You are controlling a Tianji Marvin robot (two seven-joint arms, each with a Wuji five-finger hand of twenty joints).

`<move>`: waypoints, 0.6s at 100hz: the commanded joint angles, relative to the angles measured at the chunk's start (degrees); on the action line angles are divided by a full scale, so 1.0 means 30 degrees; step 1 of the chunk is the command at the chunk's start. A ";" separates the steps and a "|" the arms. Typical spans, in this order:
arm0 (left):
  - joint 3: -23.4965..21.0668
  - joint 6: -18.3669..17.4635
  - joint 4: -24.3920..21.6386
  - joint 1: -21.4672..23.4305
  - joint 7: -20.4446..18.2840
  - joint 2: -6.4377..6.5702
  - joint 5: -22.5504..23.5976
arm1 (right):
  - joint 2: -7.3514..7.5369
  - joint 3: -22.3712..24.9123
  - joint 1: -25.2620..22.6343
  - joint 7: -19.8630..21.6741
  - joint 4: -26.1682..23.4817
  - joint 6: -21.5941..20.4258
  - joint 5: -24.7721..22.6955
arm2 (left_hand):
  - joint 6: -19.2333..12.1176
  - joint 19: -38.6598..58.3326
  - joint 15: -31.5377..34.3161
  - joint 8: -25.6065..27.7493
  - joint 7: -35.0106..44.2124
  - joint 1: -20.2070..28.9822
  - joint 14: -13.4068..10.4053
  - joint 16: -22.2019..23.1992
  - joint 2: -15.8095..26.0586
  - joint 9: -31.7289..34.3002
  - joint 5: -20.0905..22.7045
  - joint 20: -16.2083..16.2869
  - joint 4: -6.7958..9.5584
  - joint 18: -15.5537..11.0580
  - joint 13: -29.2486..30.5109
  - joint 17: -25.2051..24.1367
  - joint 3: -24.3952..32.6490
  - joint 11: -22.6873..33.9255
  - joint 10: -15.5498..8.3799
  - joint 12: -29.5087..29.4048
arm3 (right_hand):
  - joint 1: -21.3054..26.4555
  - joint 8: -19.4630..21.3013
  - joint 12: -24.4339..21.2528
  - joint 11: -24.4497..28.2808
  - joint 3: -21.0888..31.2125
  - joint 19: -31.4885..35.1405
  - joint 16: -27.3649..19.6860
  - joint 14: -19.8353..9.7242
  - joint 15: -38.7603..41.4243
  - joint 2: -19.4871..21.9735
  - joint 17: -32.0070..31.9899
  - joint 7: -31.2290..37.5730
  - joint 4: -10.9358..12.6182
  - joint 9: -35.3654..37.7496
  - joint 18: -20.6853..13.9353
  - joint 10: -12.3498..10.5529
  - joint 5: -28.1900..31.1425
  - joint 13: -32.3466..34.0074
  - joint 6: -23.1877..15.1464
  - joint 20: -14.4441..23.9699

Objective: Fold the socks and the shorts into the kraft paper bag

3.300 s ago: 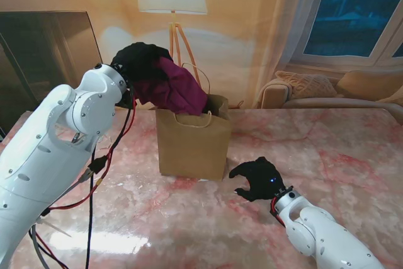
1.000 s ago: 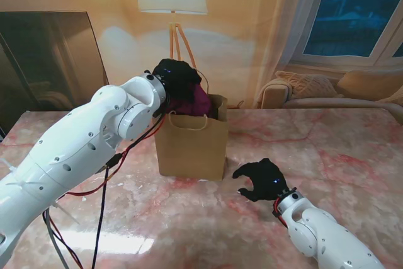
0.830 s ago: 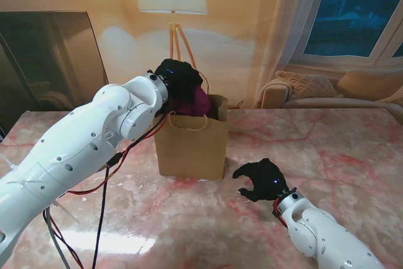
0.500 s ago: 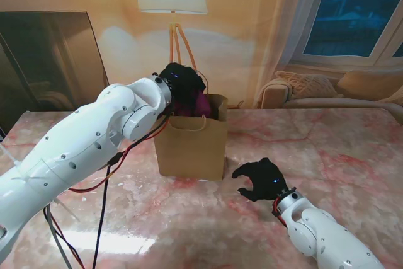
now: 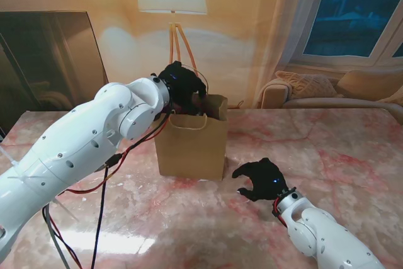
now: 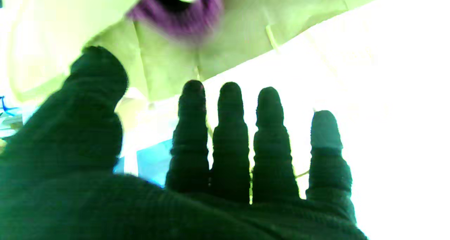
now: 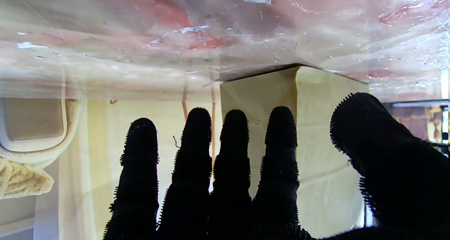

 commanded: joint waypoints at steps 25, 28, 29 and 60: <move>-0.1052 0.0011 -0.1072 0.0559 -0.0292 0.0230 -0.0005 | -0.0096 -0.0114 -0.0005 -0.0089 0.0015 0.0003 -0.0077 | 0.0195 -0.2153 -0.1176 -0.0093 -0.0924 0.0275 0.0124 -0.1593 0.2943 -0.2371 -0.0890 -0.0386 0.1893 0.0560 -0.2427 -0.1334 -0.4212 -0.0856 0.0798 -0.0841 | -0.0246 0.0214 -0.0261 -0.0226 -0.0327 0.0368 0.0377 0.0253 -0.0039 0.0231 -0.0437 -0.0379 0.1101 -0.0487 0.0358 0.0230 0.0169 -0.0597 -0.0236 0.0633; -0.1227 -0.0026 -0.1173 0.0704 -0.0247 0.0241 0.0004 | -0.0097 -0.0128 0.0014 -0.0107 0.0024 0.0005 -0.0081 | 0.0184 -0.2159 -0.1173 -0.0078 -0.0901 0.0266 0.0137 -0.1595 0.3082 -0.2317 -0.0844 -0.0382 0.1907 0.0546 -0.2402 -0.1323 -0.4249 -0.0837 0.0775 -0.0833 | -0.0236 0.0219 -0.0260 -0.0223 -0.0323 0.0370 0.0373 0.0252 -0.0050 0.0221 -0.0431 -0.0363 0.1103 -0.0485 0.0356 0.0248 0.0210 -0.0622 -0.0209 0.0634; -0.1290 -0.0035 -0.1208 0.0757 -0.0227 0.0244 -0.0001 | -0.0097 -0.0129 0.0017 -0.0111 0.0024 0.0004 -0.0083 | 0.0162 -0.2157 -0.1162 -0.0073 -0.0893 0.0248 0.0133 -0.1592 0.3152 -0.2318 -0.0832 -0.0380 0.1910 0.0536 -0.2372 -0.1314 -0.4256 -0.0838 0.0766 -0.0833 | -0.0241 0.0220 -0.0262 -0.0229 -0.0325 0.0370 0.0375 0.0258 -0.0044 0.0221 -0.0430 -0.0361 0.1102 -0.0500 0.0356 0.0249 0.0214 -0.0608 -0.0189 0.0633; -0.4393 0.0024 -0.3364 0.3311 0.0674 0.0351 -0.0253 | -0.0055 0.0042 -0.0029 -0.0100 -0.0238 0.0035 -0.0299 | 0.0264 -0.3445 -0.1169 -0.0007 -0.0885 0.0218 0.0111 -0.1560 0.4482 -0.2426 -0.0960 -0.1503 0.2265 -0.0994 -0.2571 -0.1128 -0.4782 -0.0838 0.0851 -0.0762 | -0.0260 0.0215 -0.0269 -0.0243 -0.0337 0.0329 0.0371 0.0247 -0.0046 0.0258 -0.0440 -0.0383 0.1107 -0.0501 0.0332 0.0259 0.0167 -0.0603 -0.0196 0.0606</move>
